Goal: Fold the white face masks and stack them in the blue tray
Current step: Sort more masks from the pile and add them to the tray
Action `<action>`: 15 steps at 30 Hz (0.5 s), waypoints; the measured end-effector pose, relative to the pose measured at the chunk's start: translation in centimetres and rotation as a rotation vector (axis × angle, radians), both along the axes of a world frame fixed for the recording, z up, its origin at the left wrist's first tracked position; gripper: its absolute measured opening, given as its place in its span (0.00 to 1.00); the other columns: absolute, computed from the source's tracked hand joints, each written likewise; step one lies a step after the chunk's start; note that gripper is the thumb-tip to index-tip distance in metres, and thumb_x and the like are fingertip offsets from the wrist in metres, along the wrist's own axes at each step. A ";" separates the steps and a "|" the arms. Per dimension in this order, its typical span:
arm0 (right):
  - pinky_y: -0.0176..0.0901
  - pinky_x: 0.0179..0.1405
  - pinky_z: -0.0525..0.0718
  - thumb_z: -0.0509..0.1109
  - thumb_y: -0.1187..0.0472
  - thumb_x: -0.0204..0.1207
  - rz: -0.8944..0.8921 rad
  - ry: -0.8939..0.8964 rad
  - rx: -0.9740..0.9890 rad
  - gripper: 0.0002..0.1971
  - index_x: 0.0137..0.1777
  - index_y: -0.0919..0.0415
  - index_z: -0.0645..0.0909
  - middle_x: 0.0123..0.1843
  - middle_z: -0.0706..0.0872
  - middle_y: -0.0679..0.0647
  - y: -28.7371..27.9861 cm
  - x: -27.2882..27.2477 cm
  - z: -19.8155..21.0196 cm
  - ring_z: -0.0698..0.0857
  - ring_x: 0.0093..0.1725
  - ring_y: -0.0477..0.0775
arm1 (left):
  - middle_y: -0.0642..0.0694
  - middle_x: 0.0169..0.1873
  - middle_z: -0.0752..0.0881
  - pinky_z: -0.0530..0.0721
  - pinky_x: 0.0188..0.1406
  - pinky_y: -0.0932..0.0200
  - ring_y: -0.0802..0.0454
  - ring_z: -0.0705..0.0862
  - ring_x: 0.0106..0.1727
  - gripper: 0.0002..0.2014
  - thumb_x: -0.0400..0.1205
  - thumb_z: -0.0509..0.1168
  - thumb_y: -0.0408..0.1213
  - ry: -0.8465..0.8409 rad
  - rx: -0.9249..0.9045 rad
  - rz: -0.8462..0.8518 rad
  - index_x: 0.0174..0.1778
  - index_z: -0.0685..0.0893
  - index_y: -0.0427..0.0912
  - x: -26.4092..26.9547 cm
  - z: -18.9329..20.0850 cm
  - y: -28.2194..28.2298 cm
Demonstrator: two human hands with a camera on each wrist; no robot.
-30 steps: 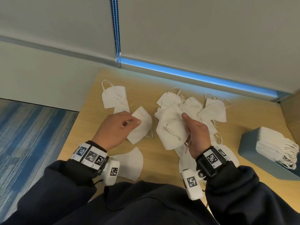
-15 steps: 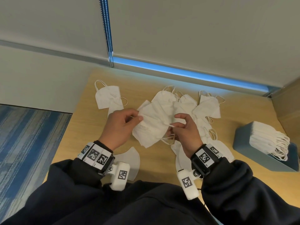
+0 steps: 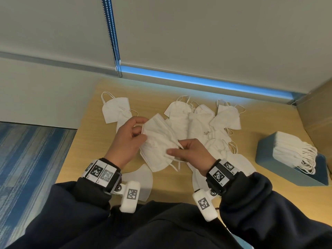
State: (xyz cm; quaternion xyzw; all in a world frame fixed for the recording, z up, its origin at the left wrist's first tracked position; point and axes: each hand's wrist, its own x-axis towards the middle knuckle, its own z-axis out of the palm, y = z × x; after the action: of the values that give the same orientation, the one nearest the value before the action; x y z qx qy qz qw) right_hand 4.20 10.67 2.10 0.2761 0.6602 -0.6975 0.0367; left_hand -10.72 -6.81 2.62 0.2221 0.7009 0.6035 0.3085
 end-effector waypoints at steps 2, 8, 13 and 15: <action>0.35 0.38 0.82 0.80 0.65 0.76 -0.099 -0.023 0.098 0.11 0.34 0.69 0.86 0.39 0.89 0.62 1.0 0.4 -0.8 0.86 0.37 0.54 | 0.47 0.51 0.94 0.86 0.47 0.54 0.52 0.90 0.45 0.31 0.79 0.61 0.13 0.004 -0.012 0.004 0.66 0.80 0.55 -0.1 -0.6 -0.1; 0.44 0.32 0.82 0.64 0.76 0.77 -0.420 0.134 -0.303 0.20 0.25 0.59 0.73 0.28 0.78 0.60 2.3 1.7 0.0 0.79 0.28 0.56 | 0.46 0.55 0.93 0.87 0.61 0.48 0.48 0.91 0.57 0.38 0.76 0.66 0.12 -0.066 -0.039 -0.032 0.72 0.76 0.60 1.3 -2.1 0.9; 0.37 0.24 0.69 0.82 0.62 0.74 -0.288 -0.026 0.056 0.09 0.48 0.60 0.84 0.26 0.75 0.48 3.2 2.9 0.8 0.70 0.24 0.46 | 0.43 0.53 0.93 0.88 0.54 0.45 0.45 0.91 0.53 0.43 0.73 0.65 0.11 -0.074 -0.014 -0.007 0.71 0.77 0.65 2.7 -1.9 2.8; 0.35 0.26 0.71 0.84 0.63 0.71 -0.226 -0.043 0.161 0.07 0.41 0.58 0.88 0.25 0.79 0.46 4.0 3.7 0.9 0.73 0.25 0.44 | 0.39 0.53 0.91 0.87 0.53 0.40 0.37 0.90 0.54 0.43 0.72 0.64 0.11 -0.058 -0.019 -0.053 0.69 0.78 0.66 3.0 -1.6 3.5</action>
State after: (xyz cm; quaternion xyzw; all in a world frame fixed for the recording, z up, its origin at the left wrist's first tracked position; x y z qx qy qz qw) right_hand 7.87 14.63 3.01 0.3658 0.6778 -0.6358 -0.0504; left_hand -7.71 -3.32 1.00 0.2199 0.6914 0.5945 0.3466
